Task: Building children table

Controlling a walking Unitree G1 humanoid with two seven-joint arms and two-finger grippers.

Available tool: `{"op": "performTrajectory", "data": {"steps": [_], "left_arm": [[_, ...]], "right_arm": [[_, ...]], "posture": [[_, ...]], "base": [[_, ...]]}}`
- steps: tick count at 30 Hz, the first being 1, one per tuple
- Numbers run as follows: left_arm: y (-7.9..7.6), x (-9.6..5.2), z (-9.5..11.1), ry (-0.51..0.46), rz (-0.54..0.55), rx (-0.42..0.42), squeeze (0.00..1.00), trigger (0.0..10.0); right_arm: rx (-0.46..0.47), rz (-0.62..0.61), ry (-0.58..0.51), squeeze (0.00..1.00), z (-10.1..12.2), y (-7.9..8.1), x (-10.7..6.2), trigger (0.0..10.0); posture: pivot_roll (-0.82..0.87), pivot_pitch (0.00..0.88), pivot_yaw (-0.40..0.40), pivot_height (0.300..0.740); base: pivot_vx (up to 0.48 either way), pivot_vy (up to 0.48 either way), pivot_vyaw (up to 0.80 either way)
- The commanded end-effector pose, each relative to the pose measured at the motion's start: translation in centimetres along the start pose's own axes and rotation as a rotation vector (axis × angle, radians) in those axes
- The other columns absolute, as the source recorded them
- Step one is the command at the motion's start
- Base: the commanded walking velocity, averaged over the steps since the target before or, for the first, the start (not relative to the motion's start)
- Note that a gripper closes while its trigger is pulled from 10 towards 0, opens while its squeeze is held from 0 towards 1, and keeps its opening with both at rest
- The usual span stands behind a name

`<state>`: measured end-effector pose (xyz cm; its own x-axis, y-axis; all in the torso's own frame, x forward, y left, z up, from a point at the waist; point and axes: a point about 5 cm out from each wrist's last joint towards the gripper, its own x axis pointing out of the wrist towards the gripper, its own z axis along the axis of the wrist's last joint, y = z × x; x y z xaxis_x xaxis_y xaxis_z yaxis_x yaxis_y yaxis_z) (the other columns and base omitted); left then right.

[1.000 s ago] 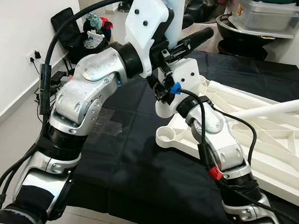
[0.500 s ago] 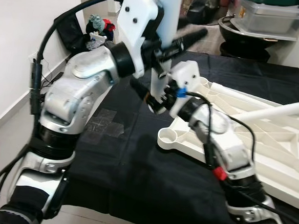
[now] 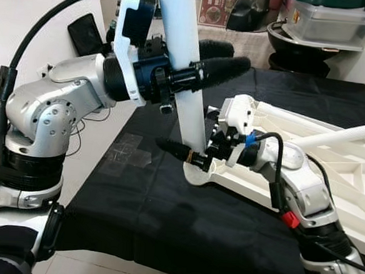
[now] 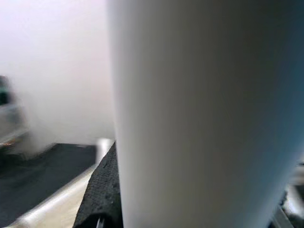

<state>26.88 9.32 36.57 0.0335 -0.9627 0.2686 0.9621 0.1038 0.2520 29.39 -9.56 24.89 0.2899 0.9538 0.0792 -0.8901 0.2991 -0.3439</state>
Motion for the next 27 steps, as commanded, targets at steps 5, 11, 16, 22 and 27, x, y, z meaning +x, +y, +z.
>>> {"op": "performTrajectory", "data": {"steps": [5,11,16,22,27], "left_arm": [[-2.2,1.1,0.6,-0.024,-0.227,-0.026,0.0,0.0],[-2.6,1.2,0.5,-0.005,-0.265,-0.03,0.0,0.0],[-2.8,1.0,0.4,0.012,-0.284,-0.042,0.0,0.0],[-2.8,0.9,0.4,0.039,-0.278,-0.028,0.0,0.0],[-2.8,0.6,0.2,0.064,-0.267,-0.01,0.0,0.0]], "right_arm": [[0.058,0.113,0.006,0.0,-0.8,1.3,0.7,10.0],[0.088,0.143,0.015,0.0,-1.3,2.0,0.9,0.4],[0.114,0.152,0.009,0.0,-1.5,2.6,0.8,0.0],[0.119,0.145,0.055,0.0,-2.0,2.9,1.0,0.0],[0.147,0.102,0.116,0.0,-2.5,2.5,0.9,0.0]], "posture": [[-0.02,0.0,0.01,0.74],[-0.04,0.0,0.014,0.74],[-0.05,0.0,0.019,0.74],[-0.05,0.0,0.018,0.74],[-0.06,0.0,0.013,0.74]], "base": [[0.0,0.0,0.0],[0.0,0.0,0.0],[0.0,0.0,0.0],[0.0,0.0,0.0],[0.0,0.0,0.0]]}}
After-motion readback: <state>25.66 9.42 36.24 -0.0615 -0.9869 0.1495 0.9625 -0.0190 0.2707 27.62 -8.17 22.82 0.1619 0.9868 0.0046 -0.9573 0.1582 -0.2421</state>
